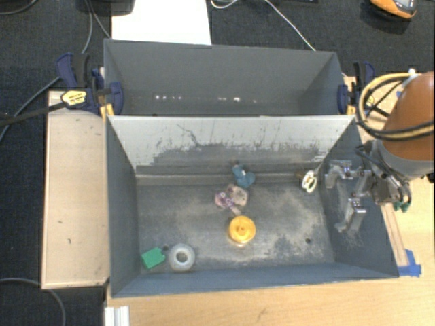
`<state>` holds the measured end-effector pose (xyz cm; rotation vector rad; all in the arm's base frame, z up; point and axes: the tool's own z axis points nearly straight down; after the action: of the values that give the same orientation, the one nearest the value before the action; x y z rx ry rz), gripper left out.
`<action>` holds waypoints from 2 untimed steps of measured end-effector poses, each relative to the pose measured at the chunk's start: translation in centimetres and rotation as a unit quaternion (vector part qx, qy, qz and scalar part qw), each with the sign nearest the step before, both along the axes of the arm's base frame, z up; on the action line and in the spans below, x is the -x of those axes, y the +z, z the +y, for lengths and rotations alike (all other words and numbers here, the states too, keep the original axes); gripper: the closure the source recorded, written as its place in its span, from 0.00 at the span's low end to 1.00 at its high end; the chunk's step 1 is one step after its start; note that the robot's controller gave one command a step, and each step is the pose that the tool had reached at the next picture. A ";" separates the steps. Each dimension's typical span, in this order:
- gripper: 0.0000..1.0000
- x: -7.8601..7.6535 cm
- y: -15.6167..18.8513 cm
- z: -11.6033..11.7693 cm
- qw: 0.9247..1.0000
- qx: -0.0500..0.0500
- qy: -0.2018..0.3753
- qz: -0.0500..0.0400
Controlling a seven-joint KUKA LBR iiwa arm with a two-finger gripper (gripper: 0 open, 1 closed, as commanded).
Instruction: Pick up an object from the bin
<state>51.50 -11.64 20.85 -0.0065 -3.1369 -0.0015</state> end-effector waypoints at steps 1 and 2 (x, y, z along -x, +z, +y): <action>0.00 -0.1 0.5 0.1 1.000 0.001 0.003 -0.004; 0.00 -2.2 -3.7 -0.9 0.995 0.002 0.103 -0.007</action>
Offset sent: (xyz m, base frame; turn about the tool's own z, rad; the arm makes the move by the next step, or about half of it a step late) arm 0.0398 -0.0192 -0.0959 -0.4334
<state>53.68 -12.51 17.11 0.3194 -3.1344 0.0046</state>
